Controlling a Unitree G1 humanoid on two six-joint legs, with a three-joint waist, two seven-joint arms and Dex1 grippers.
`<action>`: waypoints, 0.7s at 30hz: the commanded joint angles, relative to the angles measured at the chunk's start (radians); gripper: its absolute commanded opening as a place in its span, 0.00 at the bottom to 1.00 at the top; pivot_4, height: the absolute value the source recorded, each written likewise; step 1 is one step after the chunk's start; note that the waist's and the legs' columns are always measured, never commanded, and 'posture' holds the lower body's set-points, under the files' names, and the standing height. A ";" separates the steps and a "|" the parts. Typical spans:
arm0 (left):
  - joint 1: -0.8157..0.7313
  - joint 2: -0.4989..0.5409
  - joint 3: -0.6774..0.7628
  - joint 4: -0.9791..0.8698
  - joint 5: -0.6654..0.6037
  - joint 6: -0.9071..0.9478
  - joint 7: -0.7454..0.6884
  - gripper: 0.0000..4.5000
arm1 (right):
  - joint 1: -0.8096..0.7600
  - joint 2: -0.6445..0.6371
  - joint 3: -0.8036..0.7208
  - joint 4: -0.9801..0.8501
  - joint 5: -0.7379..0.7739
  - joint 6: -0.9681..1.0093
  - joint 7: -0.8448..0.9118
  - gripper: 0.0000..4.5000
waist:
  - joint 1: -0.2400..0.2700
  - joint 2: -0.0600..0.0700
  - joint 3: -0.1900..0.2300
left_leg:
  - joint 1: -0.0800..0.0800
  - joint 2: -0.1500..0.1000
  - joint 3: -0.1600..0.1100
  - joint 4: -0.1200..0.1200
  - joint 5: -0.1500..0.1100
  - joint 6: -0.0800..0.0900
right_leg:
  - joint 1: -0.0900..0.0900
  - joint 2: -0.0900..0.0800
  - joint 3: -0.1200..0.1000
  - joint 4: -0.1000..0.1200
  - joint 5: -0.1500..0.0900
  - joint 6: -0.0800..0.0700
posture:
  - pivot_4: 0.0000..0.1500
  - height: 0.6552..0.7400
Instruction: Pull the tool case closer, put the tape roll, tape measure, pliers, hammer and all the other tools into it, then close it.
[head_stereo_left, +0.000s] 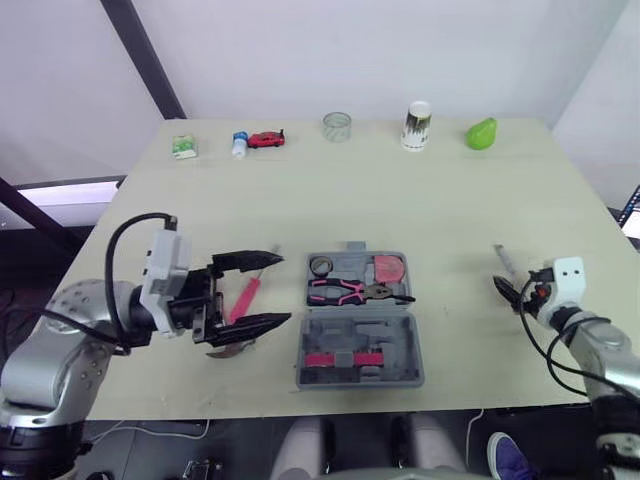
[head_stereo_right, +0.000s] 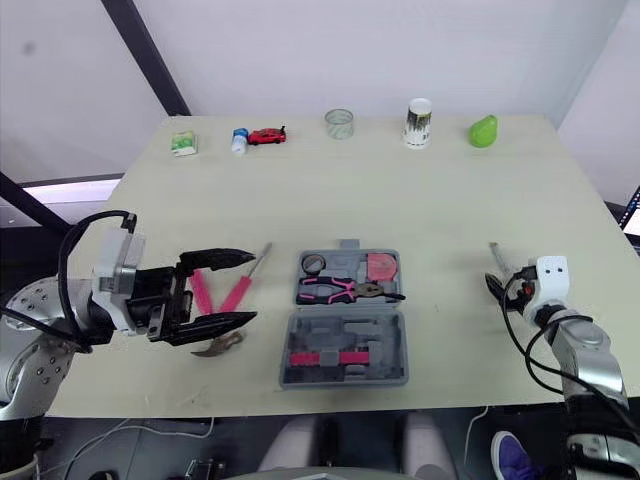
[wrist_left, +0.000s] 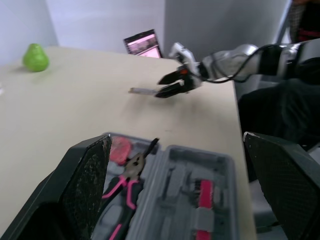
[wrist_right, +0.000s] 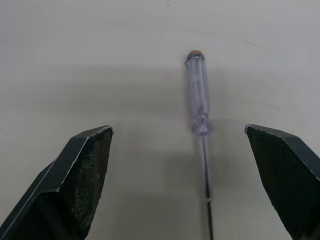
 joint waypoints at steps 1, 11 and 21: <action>-0.036 0.024 0.017 -0.048 -0.073 0.040 -0.014 1.00 | -0.073 0.003 -0.003 0.113 -0.014 -0.050 0.017 0.99 | 0.000 0.000 0.000 | 0.000 0.000 0.000 0.000 0.000 0.000 | 0.000 0.000 0.000 0.000 0.000 0.000 | 1.00 1.00; -0.074 0.033 0.030 -0.047 -0.110 0.066 -0.017 1.00 | -0.153 -0.002 0.013 0.339 -0.065 -0.201 0.068 0.70 | -0.003 0.000 0.000 | 0.001 0.000 0.001 0.001 0.000 0.000 | 0.000 0.000 0.001 0.001 0.000 0.000 | 1.00 1.00; -0.078 0.026 0.020 -0.015 -0.083 0.042 -0.035 1.00 | -0.160 -0.002 0.003 0.366 -0.076 -0.251 0.066 0.01 | -0.003 0.000 0.000 | 0.001 0.000 0.001 0.001 0.000 -0.001 | 0.000 0.001 0.002 0.001 0.000 0.000 | 1.00 1.00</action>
